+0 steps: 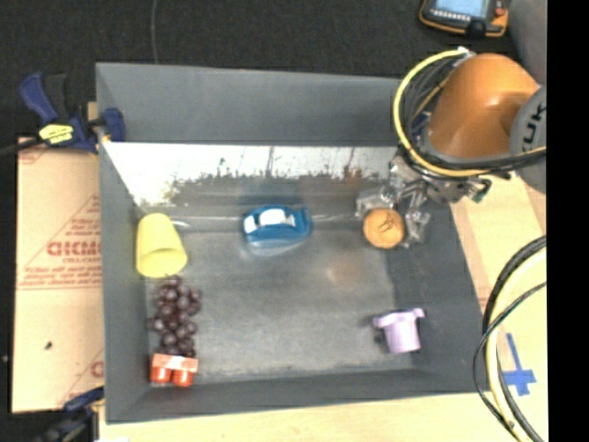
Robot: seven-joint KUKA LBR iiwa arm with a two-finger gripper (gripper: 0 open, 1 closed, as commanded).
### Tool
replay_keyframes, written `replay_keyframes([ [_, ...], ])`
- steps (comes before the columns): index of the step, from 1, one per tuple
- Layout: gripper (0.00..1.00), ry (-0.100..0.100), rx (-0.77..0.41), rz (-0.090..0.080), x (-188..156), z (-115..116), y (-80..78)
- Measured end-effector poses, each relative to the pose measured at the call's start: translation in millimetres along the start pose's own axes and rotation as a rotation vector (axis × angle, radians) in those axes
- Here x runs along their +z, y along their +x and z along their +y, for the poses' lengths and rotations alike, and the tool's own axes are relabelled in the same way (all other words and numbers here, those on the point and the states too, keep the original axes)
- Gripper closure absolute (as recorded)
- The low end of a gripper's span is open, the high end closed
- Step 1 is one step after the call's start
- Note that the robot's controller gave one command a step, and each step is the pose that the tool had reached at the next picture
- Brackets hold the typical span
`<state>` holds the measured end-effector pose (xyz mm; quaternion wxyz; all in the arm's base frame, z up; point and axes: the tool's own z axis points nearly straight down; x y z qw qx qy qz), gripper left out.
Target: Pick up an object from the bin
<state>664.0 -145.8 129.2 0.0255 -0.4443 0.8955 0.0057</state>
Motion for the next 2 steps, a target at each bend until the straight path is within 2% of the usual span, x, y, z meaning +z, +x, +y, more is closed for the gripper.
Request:
replay_keyframes([
  [1, 1.00, 0.004, 0.003, -0.005, -13, 0, -1.1],
  [2, 1.00, 0.006, 0.006, -0.006, -42, -1, -2.5],
])
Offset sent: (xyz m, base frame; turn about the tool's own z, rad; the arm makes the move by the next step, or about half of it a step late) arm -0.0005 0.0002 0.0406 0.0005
